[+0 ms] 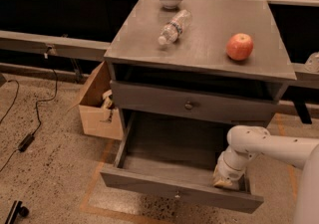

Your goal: Open middle drawer

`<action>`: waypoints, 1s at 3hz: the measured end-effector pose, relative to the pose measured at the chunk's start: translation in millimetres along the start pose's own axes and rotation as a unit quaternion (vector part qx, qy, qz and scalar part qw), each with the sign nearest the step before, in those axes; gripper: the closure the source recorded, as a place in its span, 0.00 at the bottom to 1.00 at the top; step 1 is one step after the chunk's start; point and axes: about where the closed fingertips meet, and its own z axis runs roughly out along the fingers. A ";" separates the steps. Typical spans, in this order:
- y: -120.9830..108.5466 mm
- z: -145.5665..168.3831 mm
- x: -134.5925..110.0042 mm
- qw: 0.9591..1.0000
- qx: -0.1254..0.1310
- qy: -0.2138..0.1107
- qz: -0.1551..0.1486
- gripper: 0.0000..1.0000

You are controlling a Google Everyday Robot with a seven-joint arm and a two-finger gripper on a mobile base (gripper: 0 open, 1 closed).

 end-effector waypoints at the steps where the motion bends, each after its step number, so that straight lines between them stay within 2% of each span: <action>1: -2.7 -14.0 -2.5 0.999 0.050 -0.005 -0.001 1.00; 2: 17.6 -64.3 8.4 0.987 0.158 0.005 0.015 1.00; 3: 21.2 -125.9 21.4 0.962 0.271 0.017 0.034 1.00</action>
Offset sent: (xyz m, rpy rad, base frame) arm 0.0395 -0.0496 0.2006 -0.0643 -0.9262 -0.3276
